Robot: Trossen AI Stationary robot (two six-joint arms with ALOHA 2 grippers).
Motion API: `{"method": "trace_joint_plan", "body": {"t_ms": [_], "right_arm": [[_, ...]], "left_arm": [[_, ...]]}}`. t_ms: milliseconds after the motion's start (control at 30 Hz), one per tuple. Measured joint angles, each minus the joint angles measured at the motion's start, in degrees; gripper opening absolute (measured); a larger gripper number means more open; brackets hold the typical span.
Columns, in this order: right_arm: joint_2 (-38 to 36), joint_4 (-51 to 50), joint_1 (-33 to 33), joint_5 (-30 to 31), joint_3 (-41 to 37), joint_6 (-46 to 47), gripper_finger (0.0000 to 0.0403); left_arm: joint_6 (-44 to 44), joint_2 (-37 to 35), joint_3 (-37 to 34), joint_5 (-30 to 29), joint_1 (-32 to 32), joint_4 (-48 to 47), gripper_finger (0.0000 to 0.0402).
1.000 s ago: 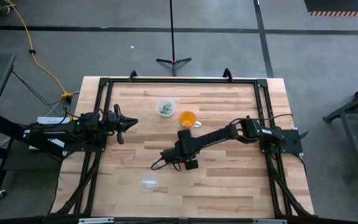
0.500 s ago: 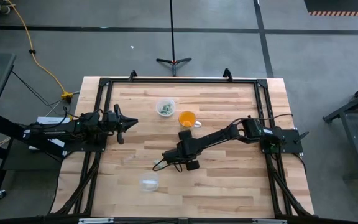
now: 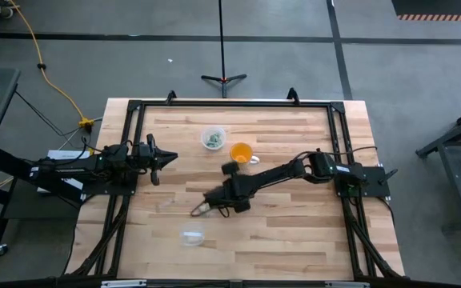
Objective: Pick and place items into bin
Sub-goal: Put the light green stevia packet into the top transparent bin, then put the light green stevia packet into the bottom transparent bin
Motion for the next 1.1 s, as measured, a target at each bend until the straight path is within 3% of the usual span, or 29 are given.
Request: {"method": "trace_joint_plan", "body": {"t_ms": [133,300,433,600,767,900,1100], "right_arm": [[-0.42,0.97,-1.20,6.29,6.93,-4.09,0.0007],[-0.46,4.46,-5.27,8.58,13.78,-8.99,0.0010],[-0.49,9.99,-9.79,2.93,15.75,-15.17,0.0004],[-0.49,10.56,-16.49,-12.79,15.98,-16.46,0.0018],[-0.51,10.62,-21.54,-12.34,15.98,-12.41,0.0054],[-0.51,10.75,-23.63,-18.53,15.98,-12.09,0.0094],[-1.23,10.08,-23.34,-20.96,15.98,-5.09,0.0151]], "left_arm": [[0.00,-0.01,0.01,0.00,-0.01,-0.02,0.0067],[0.00,0.00,0.00,-0.02,0.01,-0.01,0.0067],[0.00,0.01,0.00,0.00,-0.01,-0.01,0.0067],[0.00,0.00,0.00,0.00,0.00,-0.02,0.0067],[0.02,0.00,0.00,0.00,0.01,-0.02,0.0067],[0.02,-0.01,0.00,0.00,-0.01,-0.02,0.0067],[0.02,0.01,0.00,0.00,0.01,-0.02,0.0067]]}}
